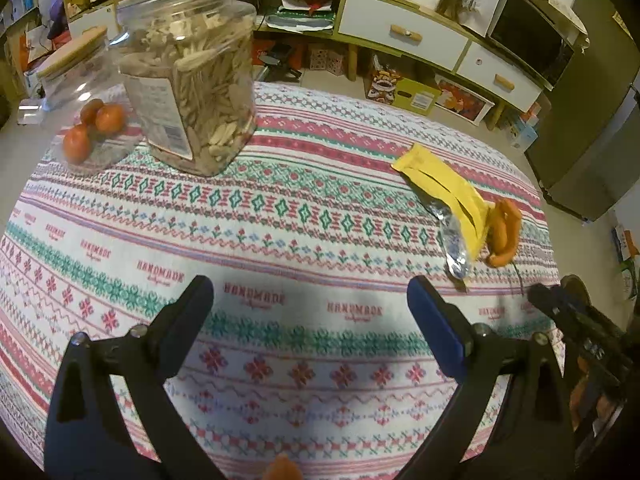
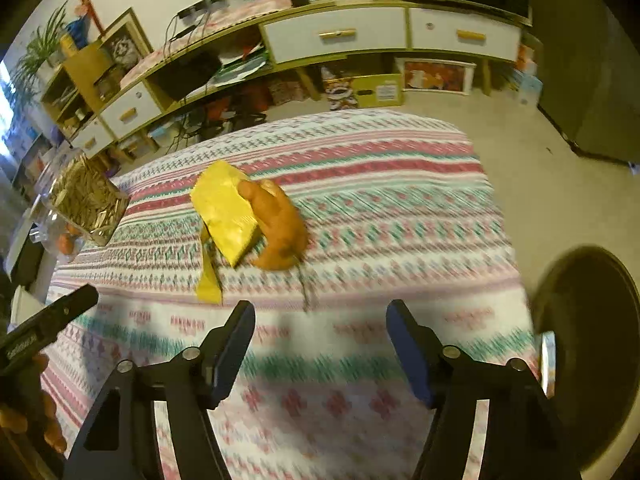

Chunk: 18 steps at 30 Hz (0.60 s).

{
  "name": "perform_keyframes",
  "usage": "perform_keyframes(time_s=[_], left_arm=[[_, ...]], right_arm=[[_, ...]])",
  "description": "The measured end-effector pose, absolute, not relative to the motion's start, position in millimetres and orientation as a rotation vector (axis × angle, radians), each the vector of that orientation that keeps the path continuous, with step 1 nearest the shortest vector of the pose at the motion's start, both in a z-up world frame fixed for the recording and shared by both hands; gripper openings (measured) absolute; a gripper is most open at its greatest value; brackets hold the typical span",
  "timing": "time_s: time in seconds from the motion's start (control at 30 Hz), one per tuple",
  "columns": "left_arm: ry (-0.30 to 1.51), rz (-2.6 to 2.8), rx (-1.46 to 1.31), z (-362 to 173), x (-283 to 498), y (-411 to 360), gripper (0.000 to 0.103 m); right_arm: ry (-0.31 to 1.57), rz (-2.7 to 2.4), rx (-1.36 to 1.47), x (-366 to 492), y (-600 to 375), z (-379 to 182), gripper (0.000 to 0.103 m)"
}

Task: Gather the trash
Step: 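Grasp the orange toy with the right gripper while the left gripper grasps the yellow wrapper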

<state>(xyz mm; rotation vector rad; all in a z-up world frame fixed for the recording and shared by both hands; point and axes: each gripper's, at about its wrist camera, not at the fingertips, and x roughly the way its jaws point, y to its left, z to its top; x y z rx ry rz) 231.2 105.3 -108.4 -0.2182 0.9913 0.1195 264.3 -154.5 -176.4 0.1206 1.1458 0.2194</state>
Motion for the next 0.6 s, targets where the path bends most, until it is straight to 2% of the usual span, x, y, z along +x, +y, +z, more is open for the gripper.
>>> perform_keyframes(time_s=[0.33,0.37,0.4,0.47,0.6], left_arm=[[1.013,0.075,-0.181,-113,253,94,0.097],[1.014,0.076,-0.18,-114,255,93,0.097],[1.015,0.078,-0.176,-114,258,92,0.097],[1.019,0.082,-0.17,-114,262,90,0.097],[1.02,0.076,-0.184,-114,275,84,0.097]], right_arm=[[1.157,0.233,0.142,305,-124,-200,0.046],[1.161,0.233,0.139,306,-124,-201,0.041],[1.165,0.235,0.135,306,-123,-202,0.031],[1.158,0.238,0.137,306,-126,-203,0.026],[1.165,0.21,0.154,300,-143,-197,0.023]])
